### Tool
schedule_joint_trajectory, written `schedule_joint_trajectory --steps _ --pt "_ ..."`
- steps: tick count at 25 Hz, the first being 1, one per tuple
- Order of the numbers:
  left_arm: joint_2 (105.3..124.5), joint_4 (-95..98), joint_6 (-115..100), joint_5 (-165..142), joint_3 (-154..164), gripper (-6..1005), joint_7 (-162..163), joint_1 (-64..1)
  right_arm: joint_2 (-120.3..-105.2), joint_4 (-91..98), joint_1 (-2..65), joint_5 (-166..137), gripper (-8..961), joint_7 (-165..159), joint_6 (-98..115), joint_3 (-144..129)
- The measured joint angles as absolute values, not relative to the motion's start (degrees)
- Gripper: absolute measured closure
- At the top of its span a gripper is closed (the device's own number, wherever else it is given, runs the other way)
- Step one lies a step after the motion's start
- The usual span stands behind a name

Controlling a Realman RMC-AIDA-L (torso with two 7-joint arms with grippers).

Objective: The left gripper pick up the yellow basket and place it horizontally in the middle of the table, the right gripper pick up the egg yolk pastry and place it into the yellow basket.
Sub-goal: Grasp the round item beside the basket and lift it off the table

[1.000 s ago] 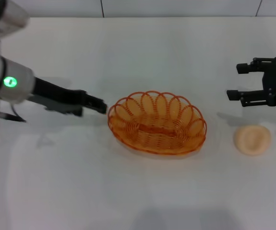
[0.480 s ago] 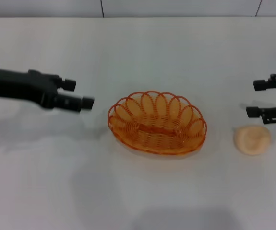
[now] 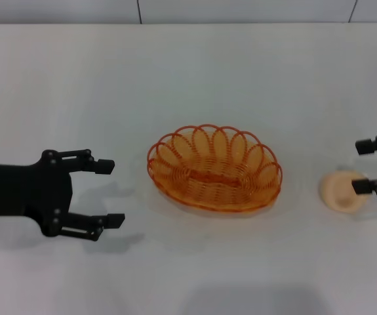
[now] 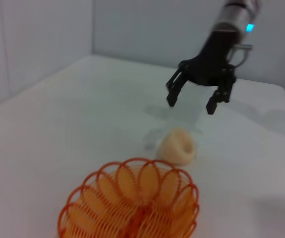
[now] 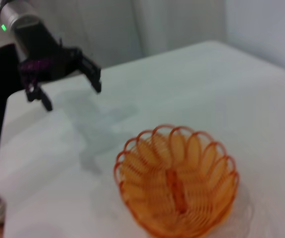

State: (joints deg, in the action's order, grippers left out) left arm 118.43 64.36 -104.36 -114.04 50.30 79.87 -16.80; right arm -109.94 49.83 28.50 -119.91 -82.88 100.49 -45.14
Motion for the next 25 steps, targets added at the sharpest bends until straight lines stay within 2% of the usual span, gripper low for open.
schedule_joint_trajectory --steps 6,13,19,25 --pt "118.52 59.7 -105.1 -111.4 45.9 108 71.0 -15.2 -109.69 52.1 29.9 -123.1 171 -87.3 102.9 -45.4" --pt "115.97 52.8 -105.2 -112.9 45.2 108 71.1 -18.2 -110.27 53.7 33.6 -125.1 179 -96.4 101.4 -50.5" --pt "115.39 52.5 -105.5 -115.2 45.2 108 74.4 -20.3 -111.14 54.2 36.5 -130.1 192 -100.8 97.3 -55.0" --pt "115.58 52.8 -105.2 -115.7 45.4 108 76.1 -21.1 -112.38 54.0 37.2 -135.5 211 -100.7 92.0 -57.3"
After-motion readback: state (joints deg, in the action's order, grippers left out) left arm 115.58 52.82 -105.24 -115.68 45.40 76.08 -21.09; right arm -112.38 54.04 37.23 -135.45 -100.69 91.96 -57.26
